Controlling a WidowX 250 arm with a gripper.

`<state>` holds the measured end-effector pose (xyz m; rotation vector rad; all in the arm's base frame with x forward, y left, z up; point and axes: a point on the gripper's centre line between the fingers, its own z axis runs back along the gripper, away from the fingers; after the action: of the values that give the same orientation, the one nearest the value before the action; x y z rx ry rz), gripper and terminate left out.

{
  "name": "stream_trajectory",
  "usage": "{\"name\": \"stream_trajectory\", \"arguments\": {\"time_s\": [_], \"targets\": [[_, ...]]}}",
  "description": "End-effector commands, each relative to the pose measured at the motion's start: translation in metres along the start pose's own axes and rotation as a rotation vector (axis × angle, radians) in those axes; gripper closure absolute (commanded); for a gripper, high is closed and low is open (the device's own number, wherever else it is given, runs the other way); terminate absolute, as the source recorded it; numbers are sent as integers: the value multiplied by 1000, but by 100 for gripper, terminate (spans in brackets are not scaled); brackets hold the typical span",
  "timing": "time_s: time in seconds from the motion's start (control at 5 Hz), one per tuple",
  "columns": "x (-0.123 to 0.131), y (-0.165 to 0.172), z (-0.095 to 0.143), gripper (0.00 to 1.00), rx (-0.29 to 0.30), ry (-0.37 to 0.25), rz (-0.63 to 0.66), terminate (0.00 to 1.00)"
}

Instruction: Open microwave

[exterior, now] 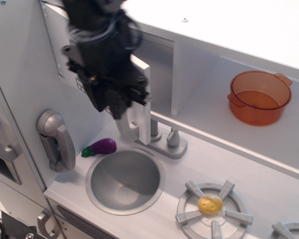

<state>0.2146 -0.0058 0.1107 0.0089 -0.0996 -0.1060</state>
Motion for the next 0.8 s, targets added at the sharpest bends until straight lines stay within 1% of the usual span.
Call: {"name": "stream_trajectory", "arguments": {"time_s": [0.0, 0.2, 0.4, 0.6], "targets": [[44, -72, 18, 0, -68, 54, 2, 0], [72, -88, 18, 0, -110, 55, 61, 0], [88, -78, 16, 0, -88, 13, 80, 0], [93, -48, 13, 0, -28, -66, 123, 0]]}}
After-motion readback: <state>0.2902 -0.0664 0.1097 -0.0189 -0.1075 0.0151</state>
